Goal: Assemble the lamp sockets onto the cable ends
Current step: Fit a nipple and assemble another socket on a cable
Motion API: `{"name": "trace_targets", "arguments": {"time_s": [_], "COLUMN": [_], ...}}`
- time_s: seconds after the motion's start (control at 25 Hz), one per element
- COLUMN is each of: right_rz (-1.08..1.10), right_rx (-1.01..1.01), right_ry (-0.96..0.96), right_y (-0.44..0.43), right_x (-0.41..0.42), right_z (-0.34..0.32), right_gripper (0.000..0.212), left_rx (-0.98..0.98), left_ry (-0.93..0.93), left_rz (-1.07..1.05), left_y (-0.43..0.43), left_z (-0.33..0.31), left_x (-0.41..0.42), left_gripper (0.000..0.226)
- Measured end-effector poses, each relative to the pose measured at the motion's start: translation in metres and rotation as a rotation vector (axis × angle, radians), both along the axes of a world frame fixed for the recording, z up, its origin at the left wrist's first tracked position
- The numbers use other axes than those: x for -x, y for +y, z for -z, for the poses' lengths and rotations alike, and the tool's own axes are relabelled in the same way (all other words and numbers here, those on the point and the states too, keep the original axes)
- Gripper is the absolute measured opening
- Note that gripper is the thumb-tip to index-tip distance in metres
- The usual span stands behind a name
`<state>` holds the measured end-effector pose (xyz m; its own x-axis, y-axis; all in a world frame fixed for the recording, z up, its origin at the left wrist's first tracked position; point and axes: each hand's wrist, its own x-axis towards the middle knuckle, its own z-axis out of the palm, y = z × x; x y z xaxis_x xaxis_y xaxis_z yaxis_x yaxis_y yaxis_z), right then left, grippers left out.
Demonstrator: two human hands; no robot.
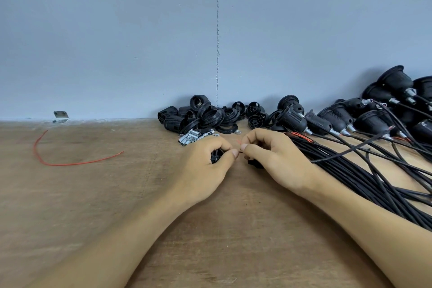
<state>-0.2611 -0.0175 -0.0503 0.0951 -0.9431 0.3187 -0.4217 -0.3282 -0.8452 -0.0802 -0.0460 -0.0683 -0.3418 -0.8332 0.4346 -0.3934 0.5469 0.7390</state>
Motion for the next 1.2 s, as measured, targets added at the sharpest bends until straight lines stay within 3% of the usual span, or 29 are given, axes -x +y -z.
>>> {"name": "trace_targets", "arguments": {"time_s": [0.24,0.36,0.56,1.2], "right_rz": [-0.047,-0.048,-0.053,-0.070], "right_rx": [0.002,-0.024,-0.103,-0.052], "right_ry": [0.088,-0.020,-0.098,-0.063], "right_y": [-0.001,-0.001,-0.001,0.004], "right_x": [0.001,0.002,0.000,-0.003], "right_z": [0.001,-0.002,-0.005,-0.010], "right_gripper": [0.009,0.010,0.018,0.022], "left_rx": [-0.024,-0.069,-0.137,-0.073], "left_ry": [0.027,0.042,0.010,0.051], "left_rz": [-0.015,-0.011,0.016,0.023], "left_y": [0.000,0.000,0.001,-0.002], "left_z": [0.000,-0.002,-0.002,0.003], "left_x": [-0.001,-0.003,-0.006,-0.004], "left_gripper": [0.020,0.009,0.037,0.038]}}
